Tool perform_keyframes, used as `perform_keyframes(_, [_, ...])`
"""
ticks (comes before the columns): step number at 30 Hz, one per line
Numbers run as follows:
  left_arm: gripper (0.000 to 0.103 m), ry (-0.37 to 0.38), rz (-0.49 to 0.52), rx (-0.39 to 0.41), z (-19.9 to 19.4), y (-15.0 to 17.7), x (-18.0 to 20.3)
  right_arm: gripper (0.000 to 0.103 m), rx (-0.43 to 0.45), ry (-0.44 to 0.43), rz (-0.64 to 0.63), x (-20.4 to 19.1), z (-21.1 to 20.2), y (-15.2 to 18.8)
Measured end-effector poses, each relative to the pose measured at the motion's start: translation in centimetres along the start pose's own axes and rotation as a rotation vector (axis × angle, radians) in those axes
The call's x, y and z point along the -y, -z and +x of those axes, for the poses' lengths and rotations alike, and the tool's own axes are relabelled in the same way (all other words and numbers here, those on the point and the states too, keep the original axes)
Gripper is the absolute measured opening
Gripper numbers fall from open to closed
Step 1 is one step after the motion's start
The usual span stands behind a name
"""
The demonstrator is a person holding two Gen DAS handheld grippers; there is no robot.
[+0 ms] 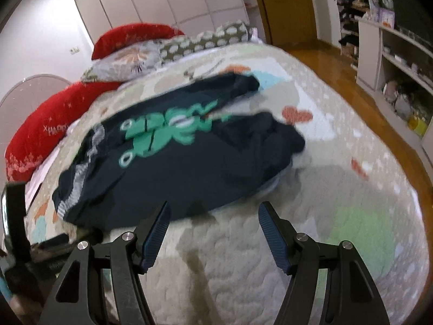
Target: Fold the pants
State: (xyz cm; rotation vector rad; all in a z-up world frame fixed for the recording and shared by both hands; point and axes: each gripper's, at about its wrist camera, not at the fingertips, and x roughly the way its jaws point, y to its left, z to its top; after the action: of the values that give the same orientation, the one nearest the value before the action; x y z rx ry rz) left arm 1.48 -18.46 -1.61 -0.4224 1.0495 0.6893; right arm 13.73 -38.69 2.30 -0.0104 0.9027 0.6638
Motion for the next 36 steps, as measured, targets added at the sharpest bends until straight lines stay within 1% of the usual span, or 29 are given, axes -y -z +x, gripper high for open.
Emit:
perform_keyframes(1, [0.103,-0.002,-0.005,-0.002,0.1,0.1,-0.1,0.072,0.015,0.003,-0.014,-0.1,0.0,-0.5])
perform_keyframes(3, [0.103,0.017,-0.019,0.002,0.2,0.3,-0.4,0.073,0.017,0.005,-0.041,-0.4,0.6,-1.3])
perform_keyframes(6, [0.103,0.031,-0.003,0.005,0.3,0.4,-0.5,0.073,-0.007,0.0,-0.041,-0.2,2.2,-2.0])
perform_keyframes(8, [0.103,0.04,-0.001,0.02,0.3,0.6,-0.7,0.073,-0.028,0.0,-0.037,0.1,3.3,-2.0])
perform_keyframes(9, [0.103,0.033,0.018,0.03,0.3,0.7,-0.4,0.073,-0.032,0.002,-0.04,0.1,3.7,-2.0])
perform_keyframes(11, [0.103,0.037,0.046,0.01,0.0,0.6,-0.2,0.073,-0.034,0.006,-0.054,0.2,4.2,-1.8])
perform_keyframes(12, [0.103,0.085,0.056,-0.006,-0.5,0.5,-0.3,0.074,-0.034,0.003,-0.06,0.3,4.3,-1.7])
perform_keyframes(13, [0.097,0.132,0.058,-0.01,-1.1,0.4,-0.4,0.075,-0.034,-0.001,-0.068,0.3,4.4,-1.6])
perform_keyframes(14, [0.088,0.175,0.063,-0.008,-1.8,0.2,-0.5,0.076,-0.036,-0.007,-0.075,0.3,4.4,-1.6])
perform_keyframes(15, [0.086,0.228,0.087,-0.002,-3.0,-0.1,-0.5,0.076,-0.041,-0.012,-0.082,0.3,4.5,-1.7])
perform_keyframes(16, [0.086,0.255,0.11,0.014,-4.1,-0.5,-0.4,0.076,-0.05,-0.019,-0.092,0.3,4.5,-1.8])
perform_keyframes(18, [0.086,0.275,0.159,0.067,-6.0,-1.7,-0.6,0.076,-0.078,-0.042,-0.118,0.3,4.2,-2.3])
perform_keyframes(19, [0.086,0.265,0.185,0.107,-7.1,-2.8,-0.8,0.076,-0.082,-0.067,-0.123,0.5,3.7,-2.8])
perform_keyframes(21, [0.087,0.24,0.209,0.16,-8.0,-5.2,-1.7,0.076,-0.06,-0.111,-0.136,0.6,2.5,-4.4])
perform_keyframes(22, [0.088,0.231,0.214,0.167,-7.9,-7.0,-2.1,0.076,-0.038,-0.117,-0.159,0.5,1.9,-5.6])
perform_keyframes(23, [0.088,0.234,0.216,0.161,-7.6,-8.6,-2.6,0.076,-0.02,-0.114,-0.184,0.5,1.5,-6.7])
perform_keyframes(25, [0.088,0.27,0.221,0.13,-5.5,-13.0,-3.3,0.076,0.009,-0.091,-0.229,0.3,1.5,-9.5])
perform_keyframes(27, [0.088,0.302,0.247,0.069,-2.5,-17.1,-3.6,0.076,0.018,-0.078,-0.284,-0.3,2.5,-12.2])
perform_keyframes(28, [0.088,0.309,0.253,0.043,-1.2,-18.7,-3.6,0.076,0.02,-0.064,-0.33,-0.8,3.6,-13.6])
perform_keyframes(30, [0.088,0.295,0.254,0.018,1.4,-21.7,-3.5,0.076,-0.023,-0.041,-0.418,-1.9,6.6,-16.1])
perform_keyframes(32, [0.088,0.281,0.253,0.031,3.1,-23.2,-3.5,0.076,-0.09,-0.036,-0.475,-2.9,9.9,-18.0])
perform_keyframes(33, [0.088,0.287,0.248,0.021,4.5,-24.3,-3.7,0.076,-0.12,-0.03,-0.498,-3.3,11.5,-18.8])
perform_keyframes(34, [0.088,0.301,0.238,0.016,5.3,-24.7,-3.8,0.076,-0.143,-0.021,-0.518,-3.8,13.2,-19.6])
perform_keyframes(36, [0.088,0.319,0.218,0.01,7.2,-25.7,-4.2,0.076,-0.198,-0.034,-0.543,-4.7,15.7,-20.5])
